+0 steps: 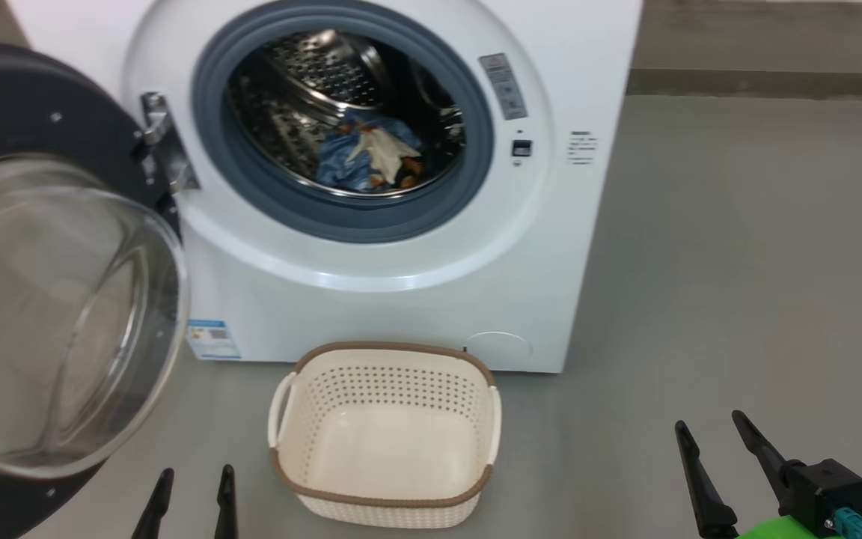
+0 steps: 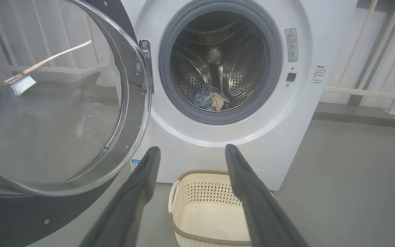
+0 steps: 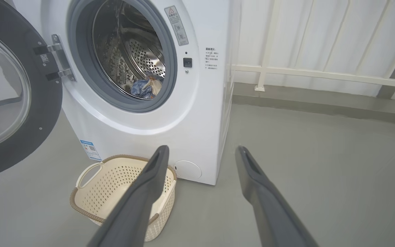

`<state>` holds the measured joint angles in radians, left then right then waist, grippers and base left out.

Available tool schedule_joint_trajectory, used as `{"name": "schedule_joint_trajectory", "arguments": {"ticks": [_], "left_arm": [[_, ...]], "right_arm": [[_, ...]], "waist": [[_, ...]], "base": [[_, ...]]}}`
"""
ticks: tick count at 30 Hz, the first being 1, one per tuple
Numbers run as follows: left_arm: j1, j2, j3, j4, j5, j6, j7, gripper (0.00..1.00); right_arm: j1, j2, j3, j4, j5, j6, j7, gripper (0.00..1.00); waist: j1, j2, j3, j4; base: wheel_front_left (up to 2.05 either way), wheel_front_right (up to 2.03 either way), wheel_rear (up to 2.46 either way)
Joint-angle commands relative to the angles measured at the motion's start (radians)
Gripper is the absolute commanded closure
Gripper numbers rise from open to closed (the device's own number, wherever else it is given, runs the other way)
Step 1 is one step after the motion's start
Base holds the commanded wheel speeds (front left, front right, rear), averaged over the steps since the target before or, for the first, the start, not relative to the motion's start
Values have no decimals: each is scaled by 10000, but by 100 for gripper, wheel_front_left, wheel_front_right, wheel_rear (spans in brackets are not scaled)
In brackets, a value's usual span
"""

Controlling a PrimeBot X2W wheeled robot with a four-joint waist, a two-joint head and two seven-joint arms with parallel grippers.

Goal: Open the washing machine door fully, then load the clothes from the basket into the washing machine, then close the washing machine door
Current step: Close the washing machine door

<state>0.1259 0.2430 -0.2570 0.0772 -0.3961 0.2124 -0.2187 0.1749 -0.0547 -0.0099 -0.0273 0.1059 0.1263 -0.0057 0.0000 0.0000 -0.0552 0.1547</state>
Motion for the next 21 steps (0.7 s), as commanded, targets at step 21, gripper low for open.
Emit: {"name": "schedule_joint_trajectory", "arguments": {"ticks": [21], "left_arm": [[-291, 238, 460, -799, -149, 266, -51, 0]], "right_arm": [[-815, -226, 1013, 88, 156, 44, -82, 0]], "waist": [[0, 0, 92, 3429]], "base": [[0, 0, 0]]}}
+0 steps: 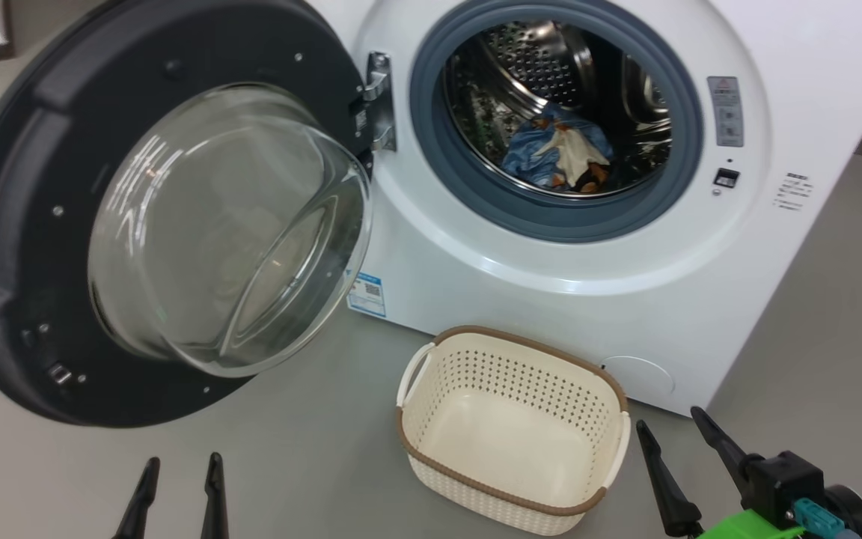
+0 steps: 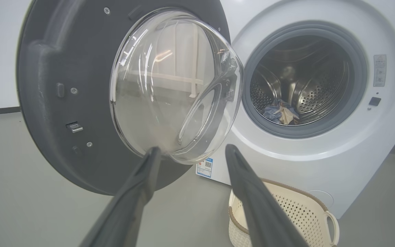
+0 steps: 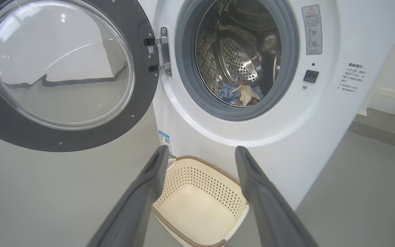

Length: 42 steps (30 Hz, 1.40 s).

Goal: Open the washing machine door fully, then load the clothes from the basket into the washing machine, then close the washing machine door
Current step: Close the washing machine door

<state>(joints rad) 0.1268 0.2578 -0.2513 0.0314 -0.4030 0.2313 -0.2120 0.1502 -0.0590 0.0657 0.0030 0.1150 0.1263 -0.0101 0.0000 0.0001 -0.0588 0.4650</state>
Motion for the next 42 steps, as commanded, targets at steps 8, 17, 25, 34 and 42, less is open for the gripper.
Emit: {"name": "schedule_joint_trajectory", "arguments": {"ticks": [8, 17, 25, 34, 42], "left_arm": [[-134, -21, 592, -480, -120, 157, -328, 0], [-226, -116, 617, -967, -310, -355, -448, 100], [-1005, -391, 912, -1972, -1956, -1658, -325, 100], [-3617, 516, 2478, -1775, -4802, -2545, 1419, 100], [-6905, 1512, 4106, 1416, -8201, -2344, 3960, 100]], "right_arm": [[-1017, -424, 645, 101, 249, 44, -49, 0], [-1115, -496, 721, 276, 354, 44, -107, 0], [-958, -395, 508, 226, 473, 44, -60, 0], [-859, -221, 391, 183, 971, 44, -79, 0], [-406, -42, 97, 145, 1425, 44, -156, 0]], "waist": [[0, -1, 207, 379], [0, -1, 151, 337], [0, -1, 138, 327], [0, -1, 122, 294], [0, -1, -11, 51]], "base": [[0, 0, 0], [0, 0, 0], [0, 0, 0], [0, 0, 0], [0, 0, 0]]}}
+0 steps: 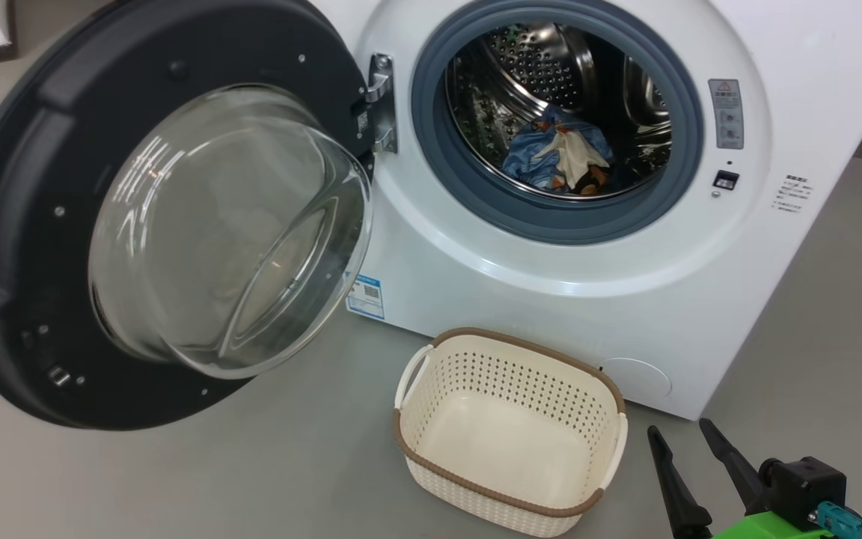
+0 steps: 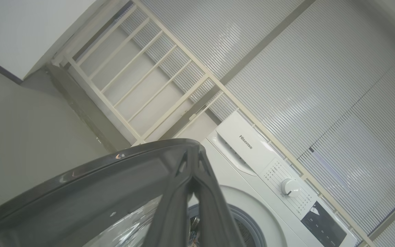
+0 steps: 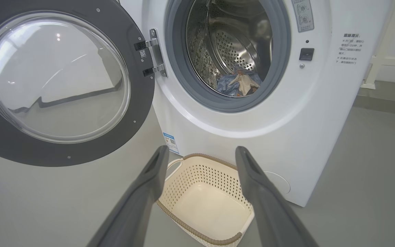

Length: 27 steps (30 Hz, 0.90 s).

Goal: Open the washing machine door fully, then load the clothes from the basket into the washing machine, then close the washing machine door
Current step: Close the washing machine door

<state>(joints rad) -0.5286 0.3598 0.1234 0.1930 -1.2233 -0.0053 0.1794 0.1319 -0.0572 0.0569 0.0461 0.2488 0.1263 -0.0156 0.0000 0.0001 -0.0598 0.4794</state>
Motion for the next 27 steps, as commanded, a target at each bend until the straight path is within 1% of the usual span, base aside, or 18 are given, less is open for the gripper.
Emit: {"name": "schedule_joint_trajectory", "arguments": {"ticks": [1, 3, 5, 7, 8, 12, 16, 21, 27], "left_arm": [[-646, 568, 574, 286, -432, 89, 358, 100], [-1126, 803, 983, 1153, -1024, 232, 765, 100], [-1543, 908, 1453, 1882, -1656, 414, 1062, 100], [-1774, 1196, 1708, 2589, -1901, 599, 1310, 100], [-1979, 1351, 1983, 3210, -2211, 806, 1518, 100], [-2165, 1726, 2600, 4291, -2560, 1207, 1469, 100], [-2233, 1970, 3046, 4949, -2771, 1326, 1328, 100], [-2145, 2206, 3231, 5469, -2801, 1433, 1327, 100], [-2050, 2414, 3360, 5783, -2788, 1389, 1306, 100]], "right_arm": [[-185, -43, 172, -298, 113, 44, -93, 0], [-132, -15, 145, -324, 198, 44, -79, 0], [-99, 2, 124, -343, 219, 44, -61, 0], [-81, 14, 110, -350, 261, 44, -36, 0], [-95, 21, 111, -369, 270, 44, -7, 0], [-148, 26, 80, -456, 260, 44, 74, 0], [-69, -12, -20, -562, 232, 44, 201, 0], [5, -145, -50, -790, 260, 44, 393, 0], [-49, -335, -181, -1119, 283, 44, 624, 0]], "waist": [[0, -1, 16, -187], [0, -1, 54, -369], [0, -1, 86, -543], [0, -1, 119, -709], [0, -1, 154, -874], [0, -1, 234, -1222], [0, -1, 331, -1505], [0, -1, 596, -1785], [0, -1, 1044, -1977]], "base": [[0, 0, 0], [0, 0, 0], [0, 0, 0], [0, 0, 0], [0, 0, 0], [0, 0, 0], [0, 0, 0], [0, 0, 0], [0, 0, 0]]}}
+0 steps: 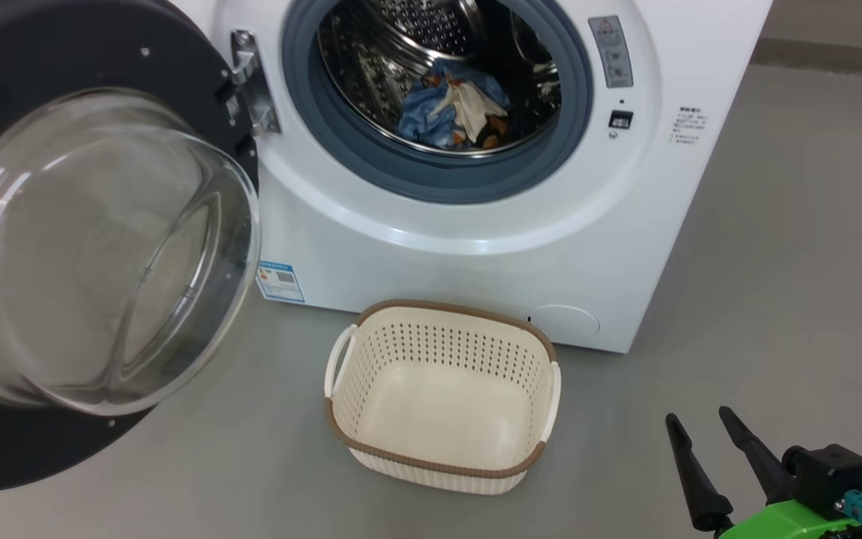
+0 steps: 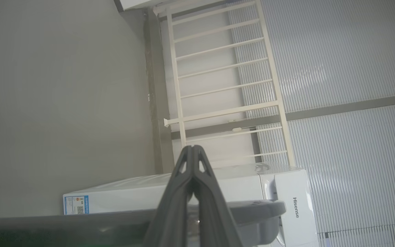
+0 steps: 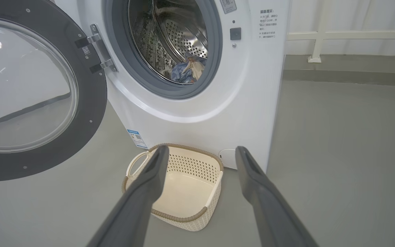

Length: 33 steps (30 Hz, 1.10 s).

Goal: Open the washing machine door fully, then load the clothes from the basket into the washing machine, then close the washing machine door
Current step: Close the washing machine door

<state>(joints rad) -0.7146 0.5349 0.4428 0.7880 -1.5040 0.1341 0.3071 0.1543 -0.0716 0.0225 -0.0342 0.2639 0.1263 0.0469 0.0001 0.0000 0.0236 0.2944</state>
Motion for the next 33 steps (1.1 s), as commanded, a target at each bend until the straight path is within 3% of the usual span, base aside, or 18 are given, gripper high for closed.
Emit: {"name": "schedule_joint_trajectory", "arguments": {"ticks": [1, 11, 33], "left_arm": [[-162, 689, 137, -130, 53, -16, 52, 100], [-125, 801, -50, 97, 202, -188, 264, 100], [294, 937, -975, -1101, -102, -547, 3287, 100]], "right_arm": [[-275, -217, 146, -361, 132, 44, 27, 0], [-292, -263, 86, -522, 170, 44, 167, 0], [-350, -138, 58, -585, 197, 44, 143, 0]], "waist": [[-1, 0, 268, -136], [-1, 0, 387, -40], [-1, 0, 681, 309]], "base": [[0, 0, 0], [0, 0, 0], [0, 0, 0]]}}
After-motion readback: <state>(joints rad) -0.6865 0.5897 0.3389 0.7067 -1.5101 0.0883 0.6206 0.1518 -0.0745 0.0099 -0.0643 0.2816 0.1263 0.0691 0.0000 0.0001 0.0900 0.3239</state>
